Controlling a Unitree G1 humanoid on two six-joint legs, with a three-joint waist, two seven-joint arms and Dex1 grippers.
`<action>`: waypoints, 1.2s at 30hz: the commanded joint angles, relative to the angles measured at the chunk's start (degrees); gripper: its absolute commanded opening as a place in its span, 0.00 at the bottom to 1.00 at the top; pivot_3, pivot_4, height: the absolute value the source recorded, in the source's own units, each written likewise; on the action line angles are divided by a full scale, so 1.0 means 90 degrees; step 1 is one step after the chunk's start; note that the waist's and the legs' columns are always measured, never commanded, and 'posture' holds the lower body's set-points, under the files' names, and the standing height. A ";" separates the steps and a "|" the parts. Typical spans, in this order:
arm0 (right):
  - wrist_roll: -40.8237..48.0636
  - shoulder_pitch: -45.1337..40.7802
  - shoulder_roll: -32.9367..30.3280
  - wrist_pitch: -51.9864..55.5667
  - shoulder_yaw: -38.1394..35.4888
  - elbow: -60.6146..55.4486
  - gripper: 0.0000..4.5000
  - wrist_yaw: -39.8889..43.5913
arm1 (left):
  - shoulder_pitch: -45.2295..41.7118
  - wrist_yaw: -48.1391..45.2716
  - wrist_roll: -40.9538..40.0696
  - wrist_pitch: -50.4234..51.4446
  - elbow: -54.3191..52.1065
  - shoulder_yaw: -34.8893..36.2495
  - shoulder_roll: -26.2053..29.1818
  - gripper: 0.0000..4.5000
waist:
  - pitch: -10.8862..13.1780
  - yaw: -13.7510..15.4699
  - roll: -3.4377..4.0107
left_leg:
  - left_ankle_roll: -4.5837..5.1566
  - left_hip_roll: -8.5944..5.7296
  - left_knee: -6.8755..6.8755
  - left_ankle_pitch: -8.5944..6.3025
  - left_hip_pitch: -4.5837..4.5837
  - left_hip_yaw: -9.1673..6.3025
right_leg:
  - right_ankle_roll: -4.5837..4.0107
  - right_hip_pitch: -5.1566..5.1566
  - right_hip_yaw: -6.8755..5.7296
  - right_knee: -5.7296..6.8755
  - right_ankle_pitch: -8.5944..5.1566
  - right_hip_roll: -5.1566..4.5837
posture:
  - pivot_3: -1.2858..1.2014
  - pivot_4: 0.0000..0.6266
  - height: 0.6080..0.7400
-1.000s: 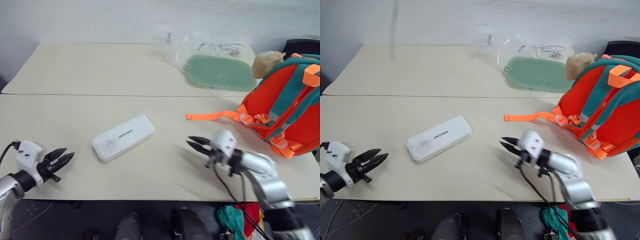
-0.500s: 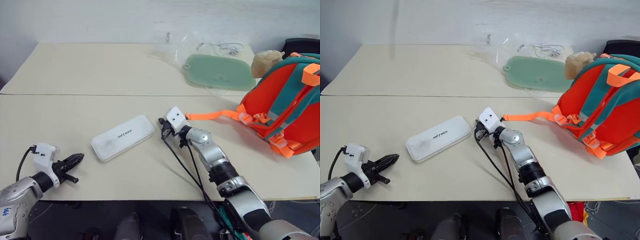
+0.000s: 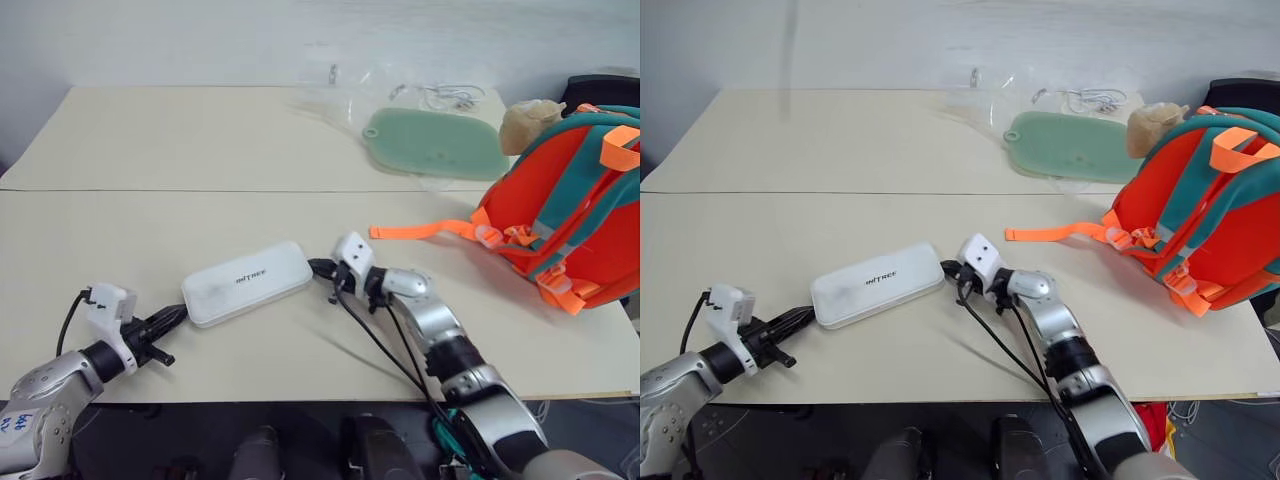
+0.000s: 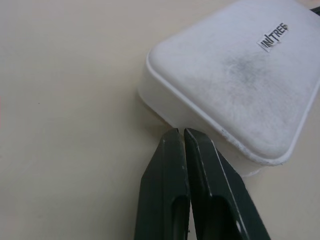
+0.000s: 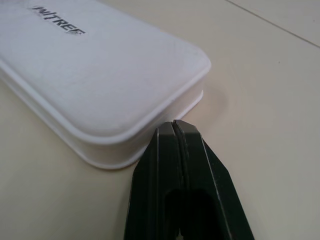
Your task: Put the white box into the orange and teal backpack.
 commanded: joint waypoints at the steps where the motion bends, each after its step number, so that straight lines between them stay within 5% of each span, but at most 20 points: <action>1: 0.0236 0.0496 -0.0432 0.0595 0.0024 -0.1245 0.00 0.0331 | -0.0332 -0.0201 0.0187 -0.0140 0.0014 -0.0506 0.0093 0.04 | 0.0000 0.0005 0.0000 | 0.0006 -0.0001 -0.0001 -0.0003 0.0002 0.0001 | 0.0000 0.0001 0.0001 0.0000 0.0000 -0.0001 | 0.52 0.24 1.00; 9: 0.0734 0.2008 -0.1859 0.1790 -0.0568 -0.3412 0.00 0.0575 | -0.1534 -0.0586 0.0692 -0.0428 0.0675 -0.1744 -0.0077 0.04 | 0.0000 0.0134 0.0000 | 0.0006 0.0000 -0.0002 -0.0003 0.0007 0.0001 | -0.0001 0.0004 0.0000 -0.0001 0.0000 0.0003 | 0.52 0.24 1.00; 16: 0.0785 0.2588 -0.2435 0.1927 -0.0981 -0.3704 0.00 0.0395 | -0.1810 -0.0588 0.0836 -0.0395 0.0896 -0.1959 -0.0075 0.04 | -0.0001 0.0115 -0.0001 | 0.0009 0.0001 -0.0001 -0.0003 0.0012 0.0004 | -0.0001 0.0009 0.0002 -0.0001 0.0000 0.0007 | 0.52 0.24 1.00; 23: 0.0881 0.2850 -0.2769 0.1808 -0.1398 -0.3746 0.00 0.0333 | -0.1772 -0.1001 -0.0068 0.1166 0.0885 -0.1204 0.0741 0.42 | 0.0000 0.0125 -0.0002 | 0.0009 0.0002 0.0000 -0.0001 0.0010 0.0002 | 0.0000 0.0008 0.0001 -0.0001 -0.0001 0.0009 | 0.52 0.24 1.00; 29: 0.1051 0.2925 -0.2911 0.2079 -0.1337 -0.3963 0.00 0.0444 | -0.3153 -0.1484 -0.1315 0.4269 0.1910 -0.1179 0.1371 0.81 | 0.0003 0.0155 -0.0006 | 0.0009 0.0001 0.0003 0.0002 0.0009 -0.0003 | -0.0003 0.0008 -0.0002 0.0003 -0.0002 0.0010 | 0.52 0.24 1.00; 36: 0.0957 0.2671 -0.2742 0.2117 -0.0957 -0.3789 0.00 0.0378 | -0.5218 -0.1256 -0.1135 0.5880 0.3900 -0.1936 0.0545 0.81 | 0.0006 0.0209 -0.0012 | -0.0009 -0.0012 0.0017 0.0016 0.0003 0.0001 | 0.0006 0.0012 -0.0003 0.0001 -0.0001 0.0014 | 0.52 0.24 1.00</action>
